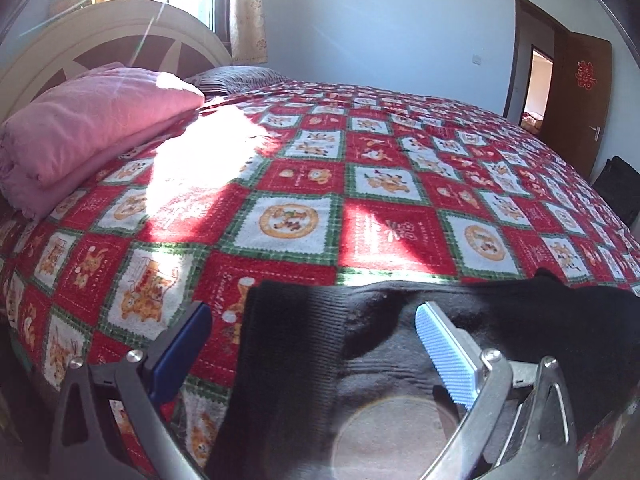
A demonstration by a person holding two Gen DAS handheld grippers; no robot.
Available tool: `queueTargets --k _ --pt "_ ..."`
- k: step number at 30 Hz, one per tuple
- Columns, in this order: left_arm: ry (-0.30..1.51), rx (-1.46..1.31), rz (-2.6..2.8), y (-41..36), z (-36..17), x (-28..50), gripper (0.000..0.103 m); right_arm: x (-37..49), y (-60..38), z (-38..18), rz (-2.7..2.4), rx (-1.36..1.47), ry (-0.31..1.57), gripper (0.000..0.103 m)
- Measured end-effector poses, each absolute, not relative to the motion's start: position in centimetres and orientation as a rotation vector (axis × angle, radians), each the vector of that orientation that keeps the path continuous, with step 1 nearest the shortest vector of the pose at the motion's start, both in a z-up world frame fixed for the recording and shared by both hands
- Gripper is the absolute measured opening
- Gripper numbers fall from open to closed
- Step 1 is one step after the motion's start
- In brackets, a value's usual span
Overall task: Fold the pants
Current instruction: 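Lower the right tool onto the black pants end and close it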
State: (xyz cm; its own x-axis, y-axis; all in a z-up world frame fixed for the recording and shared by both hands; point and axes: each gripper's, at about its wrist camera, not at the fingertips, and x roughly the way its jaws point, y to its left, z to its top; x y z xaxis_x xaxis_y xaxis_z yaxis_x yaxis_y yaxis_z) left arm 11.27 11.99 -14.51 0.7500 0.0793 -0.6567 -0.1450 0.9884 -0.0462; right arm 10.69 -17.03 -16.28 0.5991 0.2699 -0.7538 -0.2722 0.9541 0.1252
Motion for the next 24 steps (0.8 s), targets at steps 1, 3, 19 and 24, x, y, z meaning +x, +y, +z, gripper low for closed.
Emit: queueTargets --k 1,3,19,24 --pt "0.717 -0.089 0.111 11.4 -14.7 11.3 0.103 10.7 -18.4 -16.1 0.283 0.010 0.872 0.055" --pt "0.737 -0.071 0.091 10.1 -15.4 11.6 0.103 10.6 -20.7 -15.8 0.234 0.022 0.865 0.055" --pt "0.689 -0.064 0.150 8.3 -13.7 10.5 0.103 9.7 -31.9 -12.6 0.144 0.110 0.800 0.058" --pt "0.652 -0.050 0.092 5.8 -12.4 9.5 0.103 6.4 -43.1 -9.8 -0.059 0.274 0.715 0.058"
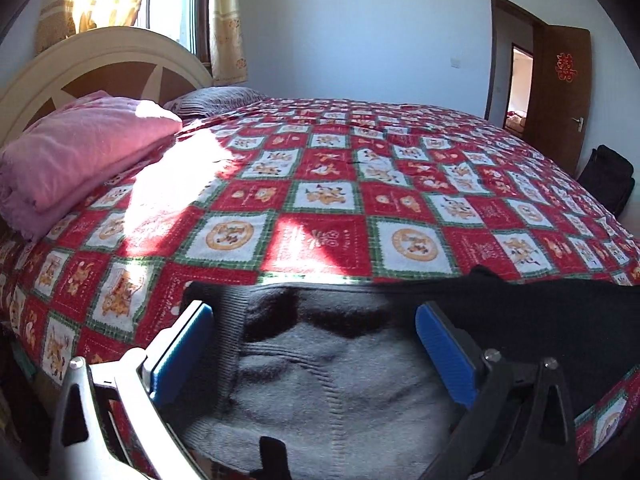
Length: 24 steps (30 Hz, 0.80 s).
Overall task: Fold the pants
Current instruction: 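Lower the right tool onto the black pants end and close it, then lift the gripped pants end upward with the right tool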
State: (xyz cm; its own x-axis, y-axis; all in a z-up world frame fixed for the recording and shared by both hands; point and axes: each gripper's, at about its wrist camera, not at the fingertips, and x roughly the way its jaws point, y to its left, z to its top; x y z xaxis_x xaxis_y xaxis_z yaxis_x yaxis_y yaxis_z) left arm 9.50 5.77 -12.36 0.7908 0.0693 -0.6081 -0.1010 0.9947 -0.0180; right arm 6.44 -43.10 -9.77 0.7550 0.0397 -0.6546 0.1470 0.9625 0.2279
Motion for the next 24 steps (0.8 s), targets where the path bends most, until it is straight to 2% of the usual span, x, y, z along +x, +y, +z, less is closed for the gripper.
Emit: queueTargets --k 9,14,16,24 --pt "0.683 0.011 -0.021 1.3 -13.5 9.0 0.103 2.3 -56.1 -9.5 -0.152 0.567 0.640 0.058" --pt "0.738 0.000 0.019 2.6 -15.6 9.7 0.103 2.8 -57.6 -11.6 -0.160 0.615 0.701 0.057" --pt "0.754 -0.018 0.047 3.7 -16.3 10.0 0.103 2.8 -58.0 -12.5 -0.161 0.631 0.725 0.050" --pt "0.783 -0.063 0.055 4.7 -17.4 10.2 0.103 2.6 -58.3 -13.3 -0.080 0.686 0.743 0.044"
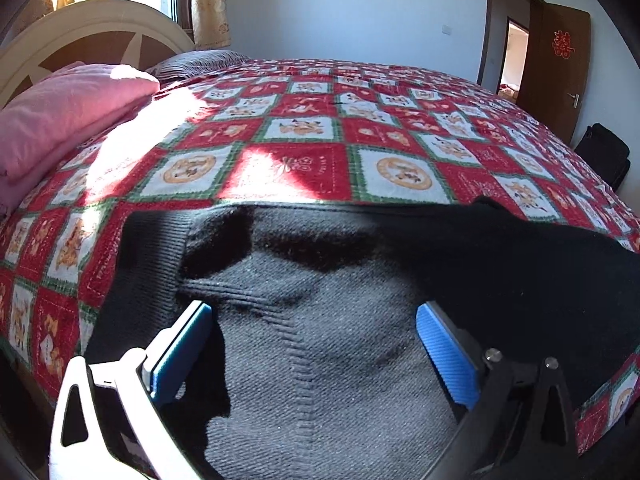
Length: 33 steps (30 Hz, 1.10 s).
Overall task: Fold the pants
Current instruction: 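Lift the gripped pants end upward with the right tool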
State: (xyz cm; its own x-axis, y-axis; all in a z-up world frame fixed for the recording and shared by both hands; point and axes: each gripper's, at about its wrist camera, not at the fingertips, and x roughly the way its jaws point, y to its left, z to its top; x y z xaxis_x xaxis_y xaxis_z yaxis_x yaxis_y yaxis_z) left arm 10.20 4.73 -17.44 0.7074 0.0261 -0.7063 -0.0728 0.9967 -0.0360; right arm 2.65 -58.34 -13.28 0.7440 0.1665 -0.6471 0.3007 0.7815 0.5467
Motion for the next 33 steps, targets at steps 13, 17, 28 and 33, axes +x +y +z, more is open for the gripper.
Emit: queueTargets --k 13,17,28,33 --pt "0.778 -0.066 0.049 4.6 -17.4 10.1 0.103 2.5 -59.1 -14.7 -0.012 0.733 0.745 0.017" --pt "0.778 -0.066 0.049 4.6 -17.4 10.1 0.103 2.4 -58.7 -14.3 -0.012 0.740 0.710 0.014" --pt "0.795 -0.072 0.044 4.7 -17.4 10.3 0.103 1.9 -55.0 -10.2 -0.033 0.586 0.609 0.013" --pt "0.809 -0.081 0.033 5.1 -17.2 10.5 0.103 1.8 -52.6 -8.2 0.003 0.538 0.567 0.013"
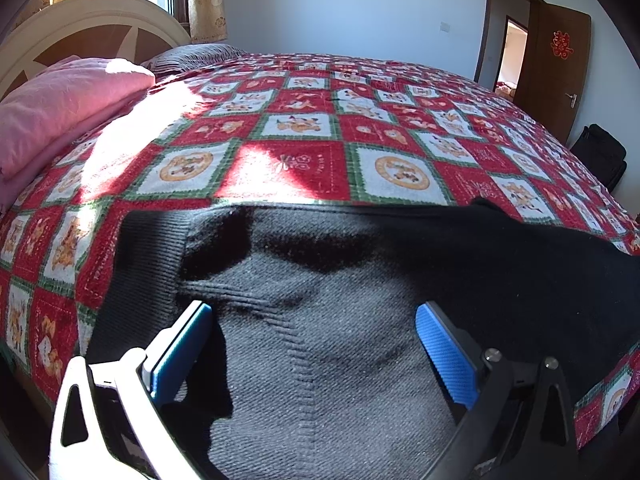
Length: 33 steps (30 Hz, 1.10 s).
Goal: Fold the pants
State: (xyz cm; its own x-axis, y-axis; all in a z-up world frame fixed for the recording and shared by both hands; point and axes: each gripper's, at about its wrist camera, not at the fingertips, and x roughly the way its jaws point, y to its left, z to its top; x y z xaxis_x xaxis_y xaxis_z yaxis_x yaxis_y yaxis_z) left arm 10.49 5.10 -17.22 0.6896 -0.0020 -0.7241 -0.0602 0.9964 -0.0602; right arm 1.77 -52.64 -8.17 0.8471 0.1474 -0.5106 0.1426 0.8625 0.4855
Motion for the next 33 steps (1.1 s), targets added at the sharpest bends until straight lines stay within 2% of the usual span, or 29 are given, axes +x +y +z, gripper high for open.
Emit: queueTargets --k 16,33 --pt "0.783 -0.119 -0.026 5.8 -15.0 10.2 0.103 4.6 -39.4 -5.6 0.221 0.373 0.589 0.012" --pt "0.774 -0.134 -0.243 0.5 -13.9 9.0 0.103 8.7 -27.0 -12.9 0.335 0.147 0.793 0.012"
